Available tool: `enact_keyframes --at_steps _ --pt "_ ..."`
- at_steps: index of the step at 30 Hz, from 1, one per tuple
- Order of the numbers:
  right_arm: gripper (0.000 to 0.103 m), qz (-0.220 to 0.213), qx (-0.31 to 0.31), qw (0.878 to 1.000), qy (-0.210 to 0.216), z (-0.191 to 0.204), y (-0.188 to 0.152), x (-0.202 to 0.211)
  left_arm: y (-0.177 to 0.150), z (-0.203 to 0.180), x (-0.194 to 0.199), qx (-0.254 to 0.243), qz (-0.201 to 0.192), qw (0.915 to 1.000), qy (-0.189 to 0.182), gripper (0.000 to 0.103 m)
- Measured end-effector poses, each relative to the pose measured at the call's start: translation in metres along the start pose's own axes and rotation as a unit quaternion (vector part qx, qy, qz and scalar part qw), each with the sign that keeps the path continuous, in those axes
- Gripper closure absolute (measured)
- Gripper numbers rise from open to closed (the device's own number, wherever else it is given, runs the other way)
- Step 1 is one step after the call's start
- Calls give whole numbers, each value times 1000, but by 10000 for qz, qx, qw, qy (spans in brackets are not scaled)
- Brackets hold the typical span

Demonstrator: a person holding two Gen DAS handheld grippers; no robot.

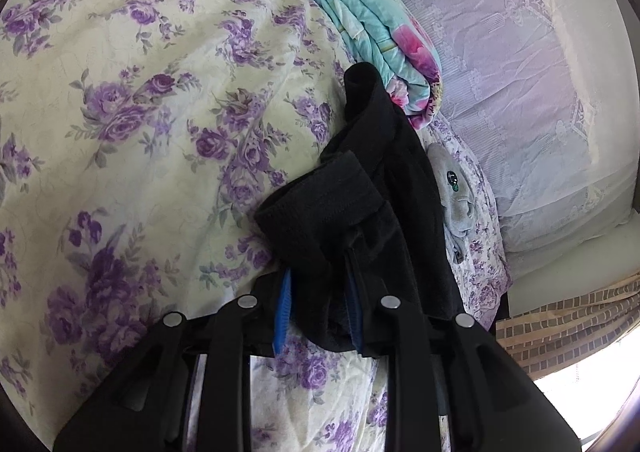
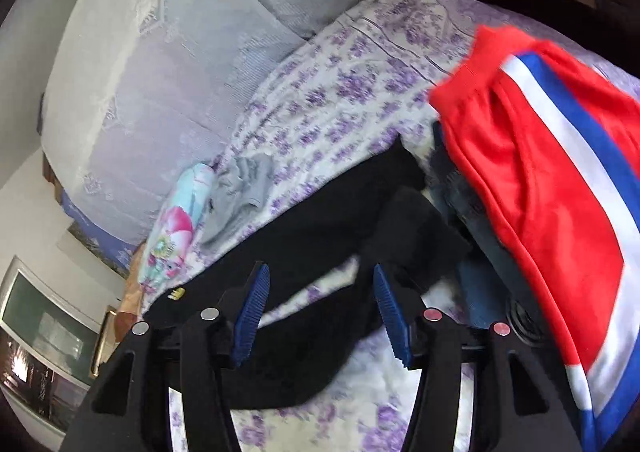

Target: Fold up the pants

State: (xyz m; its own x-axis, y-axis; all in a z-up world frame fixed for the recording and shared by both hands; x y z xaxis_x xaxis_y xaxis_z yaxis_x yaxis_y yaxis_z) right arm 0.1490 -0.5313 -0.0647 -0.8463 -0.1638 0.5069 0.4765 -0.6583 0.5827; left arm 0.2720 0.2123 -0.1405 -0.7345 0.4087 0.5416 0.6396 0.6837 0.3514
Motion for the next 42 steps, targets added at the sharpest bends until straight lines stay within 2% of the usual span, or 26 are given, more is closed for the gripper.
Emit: enact_keyframes --at_steps 3,7,8,9,10,11,14,17,20,22,24,26,27,29,30,34,38,40,42 --pt "48 215 -438 9988 87 -22 -17 -2 2 0 -3 4 18 10000 -1 79" --pt "50 382 -564 9976 78 -28 -28 -22 1 -1 -2 5 -22 10000 3 79" --pt "67 406 -589 9973 154 -28 -31 -26 0 -2 -1 2 -42 10000 7 79" --pt "76 433 -640 9967 254 -28 -34 -28 -1 -3 1 -8 -57 10000 -1 79" --pt "90 386 -697 9963 327 -28 -37 -28 -1 -5 4 -33 -75 10000 -14 80" --pt "94 280 -725 9963 365 -27 -38 -23 -1 -8 7 -52 -103 9999 -40 80" --pt "97 -82 -866 9940 663 -18 -32 5 2 -19 21 4 -165 9994 -300 82" --pt "97 -491 -827 9906 973 -2 -14 51 7 -43 44 -97 -268 9971 -699 87" --pt "97 -712 -578 9913 940 18 15 72 22 -71 57 -196 -297 9951 -919 87" --pt "97 -699 -334 9953 581 26 44 53 34 -85 48 -346 -299 9958 -796 87" --pt "95 -310 -70 9994 138 24 66 11 45 -89 28 -355 -253 9973 -597 87" --pt "81 -169 68 9986 -505 17 75 -17 46 -80 8 -192 -94 9989 -407 87" --pt "81 -131 -47 9990 -425 15 72 -22 43 -73 2 -76 -26 9994 -335 87" --pt "65 -111 -142 9998 -98 12 55 -19 31 -62 -1 10 77 9996 -284 87" --pt "63 -133 -78 9999 -48 12 46 -14 26 -58 0 -14 105 9996 -264 87" --pt "63 -83 81 9999 57 6 10 8 17 -48 8 -67 131 9994 -304 87" --pt "63 115 -264 9993 240 -7 -30 20 14 -46 8 -146 95 9993 -329 87" --pt "63 222 -475 9983 251 -17 -51 21 11 -46 2 -149 92 9994 -287 78" --pt "63 279 -727 9964 341 -24 -67 22 8 -46 -6 -120 173 9993 -297 78"
Point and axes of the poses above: each gripper's, at about its wrist camera, not at the fingertips, and x roughly against the way its jaws point, z to its left, y to its top, the point moved 4 cm from there along -x, roughly the way its jaws point, and after that the axes turned 7 degrees about -z, right-handed, at the moved point
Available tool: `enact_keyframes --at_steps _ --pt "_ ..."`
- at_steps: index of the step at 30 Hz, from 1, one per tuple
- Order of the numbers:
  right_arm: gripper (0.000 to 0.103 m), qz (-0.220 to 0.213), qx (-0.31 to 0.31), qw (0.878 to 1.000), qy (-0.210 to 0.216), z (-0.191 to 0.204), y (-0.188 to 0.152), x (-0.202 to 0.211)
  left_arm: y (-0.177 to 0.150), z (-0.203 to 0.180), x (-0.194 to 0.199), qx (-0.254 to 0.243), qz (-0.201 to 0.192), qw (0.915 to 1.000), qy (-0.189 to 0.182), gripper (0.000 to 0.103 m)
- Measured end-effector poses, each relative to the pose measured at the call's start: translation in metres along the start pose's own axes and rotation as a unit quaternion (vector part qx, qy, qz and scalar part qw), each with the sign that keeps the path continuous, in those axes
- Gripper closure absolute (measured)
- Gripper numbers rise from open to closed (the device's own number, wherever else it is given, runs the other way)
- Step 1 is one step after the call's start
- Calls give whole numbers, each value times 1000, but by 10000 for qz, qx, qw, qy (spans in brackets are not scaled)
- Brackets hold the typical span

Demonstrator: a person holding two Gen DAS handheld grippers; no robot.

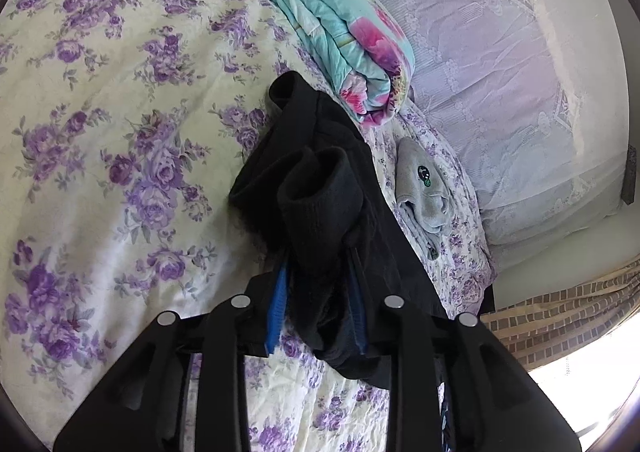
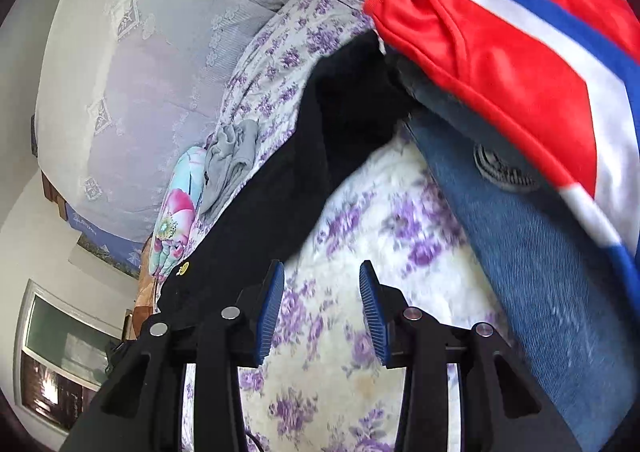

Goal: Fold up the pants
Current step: 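Open the right tool to smooth the leg while the left tool holds the waist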

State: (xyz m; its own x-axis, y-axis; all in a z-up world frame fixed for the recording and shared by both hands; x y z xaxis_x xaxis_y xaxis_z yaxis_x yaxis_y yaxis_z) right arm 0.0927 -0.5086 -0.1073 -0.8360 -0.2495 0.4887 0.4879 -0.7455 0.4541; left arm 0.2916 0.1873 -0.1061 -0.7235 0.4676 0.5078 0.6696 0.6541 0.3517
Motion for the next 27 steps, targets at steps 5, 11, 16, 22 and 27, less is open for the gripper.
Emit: enact_keyframes --at_steps 5,11,16,22,27 --pt "64 -14 -153 9999 -67 -12 -9 -6 0 -16 9 134 -75 9992 -368 97" --pt "70 93 319 9985 -425 7 30 -60 14 -56 43 -186 -302 9976 -587 97" --pt "70 -506 416 9978 24 66 108 -113 22 -54 25 101 -227 9988 -421 97" --pt "62 -596 578 9958 385 86 134 -97 23 -38 22 274 -221 9987 -378 97" --pt "60 -419 304 9984 -237 30 110 -73 27 -25 10 328 -145 9989 -292 97"
Point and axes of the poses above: each gripper's, at about its wrist camera, not at the fingertips, and x roughly against the way its jaws point, z to its left, y to its top, the point moved 4 cm from there along -x, roughly the way its jaws point, and after that the axes turned 7 degrees about -z, right-handed, at the moved point
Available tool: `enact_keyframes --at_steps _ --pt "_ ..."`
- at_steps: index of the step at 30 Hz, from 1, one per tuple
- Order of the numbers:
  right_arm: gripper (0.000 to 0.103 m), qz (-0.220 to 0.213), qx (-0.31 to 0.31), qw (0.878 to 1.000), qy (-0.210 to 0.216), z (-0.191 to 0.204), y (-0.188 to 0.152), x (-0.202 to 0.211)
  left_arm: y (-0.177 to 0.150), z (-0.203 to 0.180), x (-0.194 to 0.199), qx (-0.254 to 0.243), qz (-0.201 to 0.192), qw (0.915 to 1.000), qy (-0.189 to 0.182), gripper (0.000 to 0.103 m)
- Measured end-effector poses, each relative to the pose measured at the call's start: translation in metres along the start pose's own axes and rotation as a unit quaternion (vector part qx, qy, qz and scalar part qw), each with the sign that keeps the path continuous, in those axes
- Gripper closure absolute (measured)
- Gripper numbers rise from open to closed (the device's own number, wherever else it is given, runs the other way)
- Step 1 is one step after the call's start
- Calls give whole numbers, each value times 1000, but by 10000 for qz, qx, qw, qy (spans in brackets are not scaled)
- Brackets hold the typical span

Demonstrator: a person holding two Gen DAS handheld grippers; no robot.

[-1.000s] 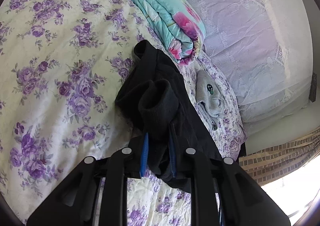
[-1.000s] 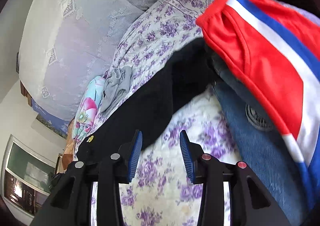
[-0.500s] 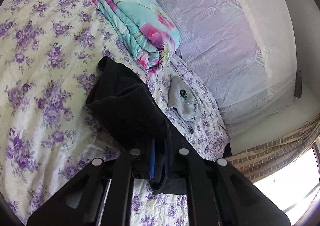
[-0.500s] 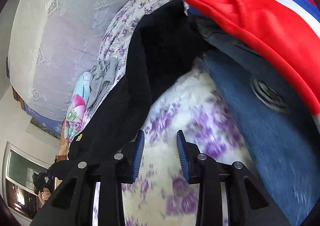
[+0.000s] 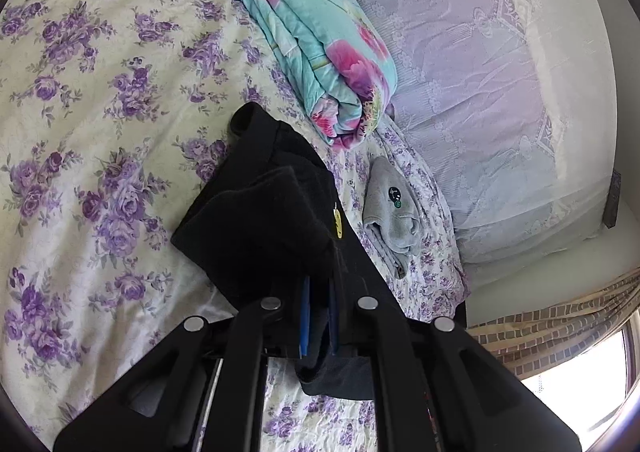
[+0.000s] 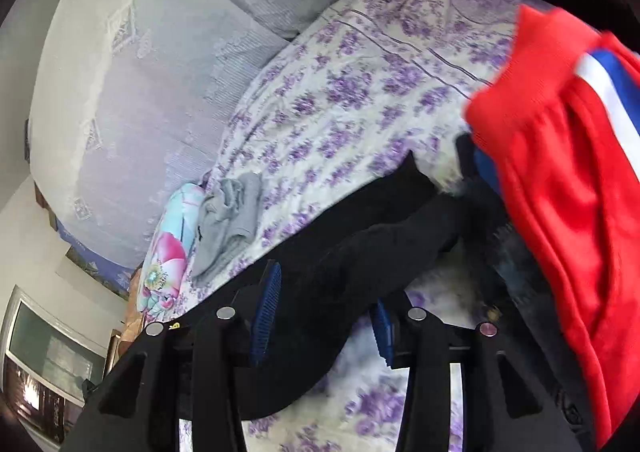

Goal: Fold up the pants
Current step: 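Open the right tool to smooth the leg while the left tool holds the waist, then close the right tool on the black pants leg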

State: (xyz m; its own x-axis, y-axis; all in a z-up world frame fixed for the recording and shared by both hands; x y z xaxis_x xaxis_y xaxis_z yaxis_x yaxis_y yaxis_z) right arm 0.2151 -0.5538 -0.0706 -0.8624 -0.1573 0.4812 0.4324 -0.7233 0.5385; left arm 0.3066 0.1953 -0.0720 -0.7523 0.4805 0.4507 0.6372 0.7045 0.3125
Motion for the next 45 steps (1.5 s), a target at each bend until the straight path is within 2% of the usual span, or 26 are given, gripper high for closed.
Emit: enact_keyframes --at_steps 2,6,8,11,14,17,18,20,21,22,23,24,26,28,31,32,33,34,37,39,41,45 --pt "60 117 -241 9996 84 -14 -8 0 1 3 -6 19 24 10000 49 97" --pt "64 244 -266 9993 22 -20 -20 -8 -1 6 -10 3 31 10000 71 97" --pt "90 159 -362 9992 71 -21 -23 -6 -2 5 -7 6 7 10000 18 97" --pt "94 -68 -470 9978 472 -14 -27 23 -4 -2 5 -124 -46 9999 -106 97" --pt "95 -403 -450 9941 900 4 -26 80 -6 -13 24 -242 -153 9991 -304 97" --pt "95 -680 -205 9932 922 24 -11 121 0 -18 30 -183 -150 9986 -481 97" --pt "95 -713 -59 9943 785 31 -1 121 4 -20 28 -156 -161 9986 -474 97" --pt "92 -582 224 9977 264 36 19 95 13 -18 15 -31 -151 9989 -445 97" --pt "86 -329 462 9983 -163 34 28 71 15 -16 8 73 -119 9988 -466 97" --pt "67 21 699 9960 -562 30 32 46 17 -11 2 190 -102 9988 -440 97" --pt "65 271 688 9931 -907 22 33 27 16 -6 -4 302 -59 9987 -402 97" --pt "65 371 500 9935 -957 16 32 20 14 -2 -7 398 -19 9985 -387 97" --pt "65 317 300 9976 -541 15 23 20 7 3 -10 409 31 9986 -333 97" --pt "63 118 476 9979 -420 18 14 33 4 6 -9 315 33 9993 -221 97" --pt "59 -278 294 9990 -162 8 11 59 5 9 -11 254 76 9995 -176 97" --pt "45 -469 160 9986 -207 3 17 64 6 10 -12 244 85 9996 -152 97" --pt "36 -630 14 9975 -316 -5 25 69 7 10 -14 235 91 9996 -128 97" --pt "35 -671 -34 9968 -424 -10 28 72 7 10 -17 240 88 9996 -120 97" --pt "36 -178 152 9986 -474 -10 22 60 4 9 -19 267 61 9995 -149 97" --pt "41 86 106 9991 -403 -15 1 54 2 9 -18 216 46 9997 -128 97" --pt "57 256 -6 9987 -443 -26 -22 50 2 10 -17 202 55 9997 -126 97" --pt "64 507 -385 9963 -578 -48 -53 32 4 12 -18 204 112 9997 -52 97"
Point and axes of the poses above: each gripper's, at about its wrist camera, not at the fingertips, and x roughly against the way its jaws point, z to its left, y to its top, the point moved 4 cm from there along -x, roughly the way its jaws point, and after that the axes turned 7 degrees about -z, right-handed, at the moved point
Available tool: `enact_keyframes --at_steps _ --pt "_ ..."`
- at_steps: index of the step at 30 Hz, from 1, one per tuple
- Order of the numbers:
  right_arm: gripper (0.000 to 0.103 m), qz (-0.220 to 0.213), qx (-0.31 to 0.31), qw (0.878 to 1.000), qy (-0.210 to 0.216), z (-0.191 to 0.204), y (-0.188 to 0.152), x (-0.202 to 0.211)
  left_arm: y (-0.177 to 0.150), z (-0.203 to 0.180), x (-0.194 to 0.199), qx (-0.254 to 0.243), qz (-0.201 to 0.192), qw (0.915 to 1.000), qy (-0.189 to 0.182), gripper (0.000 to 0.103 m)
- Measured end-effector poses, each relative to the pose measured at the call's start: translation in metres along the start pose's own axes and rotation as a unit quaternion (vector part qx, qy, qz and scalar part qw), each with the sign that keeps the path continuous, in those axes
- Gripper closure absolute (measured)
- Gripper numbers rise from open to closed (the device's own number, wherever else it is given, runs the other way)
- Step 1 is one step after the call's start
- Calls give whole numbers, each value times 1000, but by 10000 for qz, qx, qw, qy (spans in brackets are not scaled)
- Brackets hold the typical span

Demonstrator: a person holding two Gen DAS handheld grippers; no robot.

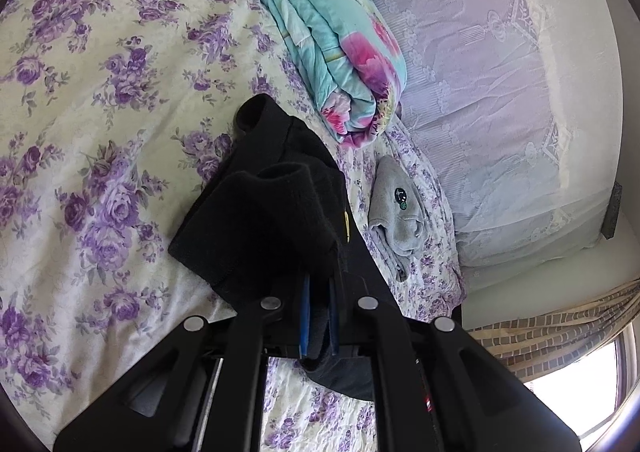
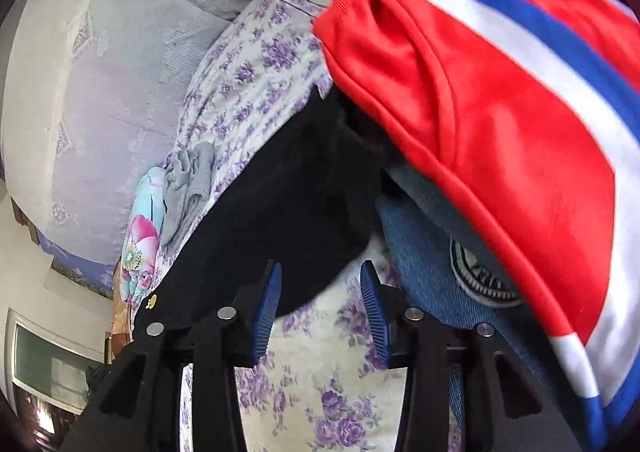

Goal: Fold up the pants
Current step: 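Close the right tool on the black pants leg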

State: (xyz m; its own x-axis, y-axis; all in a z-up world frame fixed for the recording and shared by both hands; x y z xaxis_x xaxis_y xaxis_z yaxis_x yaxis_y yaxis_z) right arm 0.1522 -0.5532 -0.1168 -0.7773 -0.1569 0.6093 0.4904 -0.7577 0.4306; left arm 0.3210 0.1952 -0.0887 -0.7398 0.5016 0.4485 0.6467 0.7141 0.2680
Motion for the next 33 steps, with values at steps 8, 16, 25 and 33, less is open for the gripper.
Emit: enact_keyframes --at_steps 8,16,25,33 --pt "97 -139 0 9998 160 16 18 -33 -4 -2 -4 68 70 10000 11 97" --pt "97 -863 665 9873 1154 93 49 64 -2 -50 48 -192 -90 9984 -526 97" --pt "97 -521 257 9967 571 6 -17 126 -36 20 122 231 178 9986 -446 97" --pt "97 -430 -28 9970 647 -19 -59 125 -78 111 114 752 465 9961 61 96"
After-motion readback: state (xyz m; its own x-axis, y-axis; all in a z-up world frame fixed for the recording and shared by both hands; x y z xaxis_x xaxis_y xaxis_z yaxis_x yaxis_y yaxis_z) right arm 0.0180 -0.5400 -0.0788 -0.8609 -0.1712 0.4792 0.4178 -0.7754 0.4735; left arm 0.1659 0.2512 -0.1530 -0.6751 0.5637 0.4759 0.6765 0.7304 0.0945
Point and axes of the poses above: each gripper's, at about its wrist camera, not at the fingertips, and x roughly against the way its jaws point, z to its left, y to its top, the point moved 4 cm from there along -x, roughly the way its jaws point, and after that the axes turned 7 degrees about -z, right-handed, at the moved point
